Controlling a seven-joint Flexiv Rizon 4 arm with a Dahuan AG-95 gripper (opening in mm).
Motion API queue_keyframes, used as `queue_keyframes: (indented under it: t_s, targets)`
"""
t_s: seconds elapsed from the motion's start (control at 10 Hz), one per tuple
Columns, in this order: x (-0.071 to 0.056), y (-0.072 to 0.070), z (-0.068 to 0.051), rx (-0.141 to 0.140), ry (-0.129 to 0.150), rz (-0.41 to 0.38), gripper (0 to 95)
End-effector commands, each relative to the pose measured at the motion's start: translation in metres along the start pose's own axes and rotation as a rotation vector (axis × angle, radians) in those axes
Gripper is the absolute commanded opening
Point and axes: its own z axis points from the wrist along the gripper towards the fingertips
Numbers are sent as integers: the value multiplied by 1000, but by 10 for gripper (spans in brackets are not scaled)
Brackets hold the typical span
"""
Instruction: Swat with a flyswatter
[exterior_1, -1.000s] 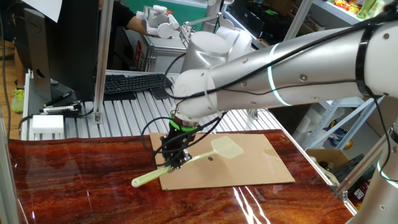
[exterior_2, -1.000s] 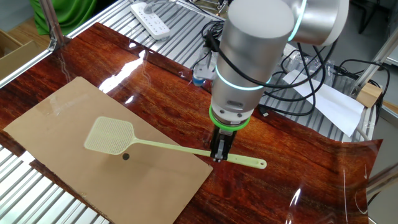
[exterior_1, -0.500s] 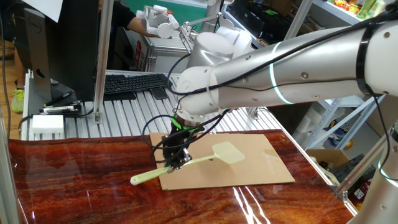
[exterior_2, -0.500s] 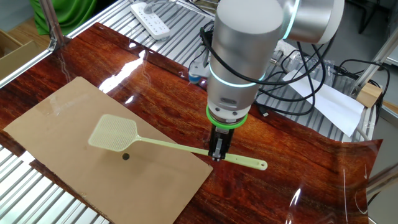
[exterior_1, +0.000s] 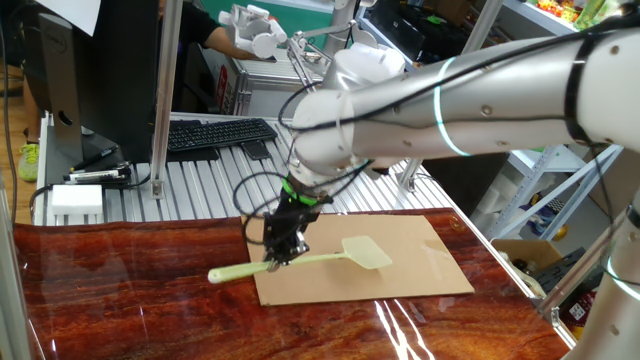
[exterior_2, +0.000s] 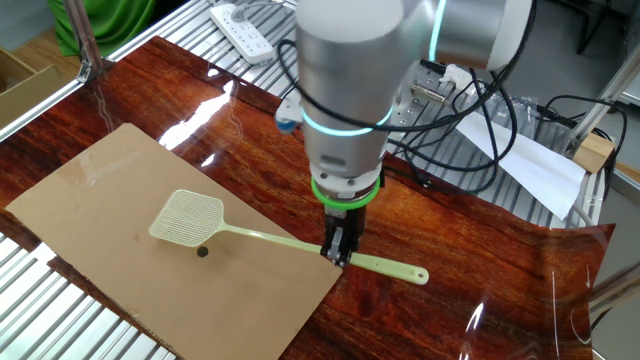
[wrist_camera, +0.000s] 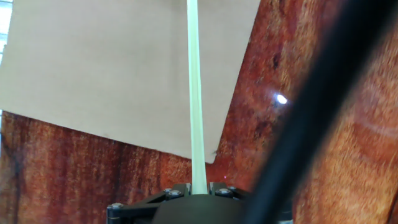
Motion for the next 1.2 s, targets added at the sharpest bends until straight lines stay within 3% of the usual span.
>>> queue_keyframes:
  t_s: [0.1,0.4,0.5,0.7,0.8,1.2]
  targets:
    - [5,4,3,-2,-15,9,0]
    - [6,8,8,-5,-18,25,0]
    - [6,9,10,-7,-31,24,0]
    - [6,9,11,-2,-39,-4,0]
    - [6,9,10,5,-65,-37,0]
    - [6,9,10,14,-108,-108,0]
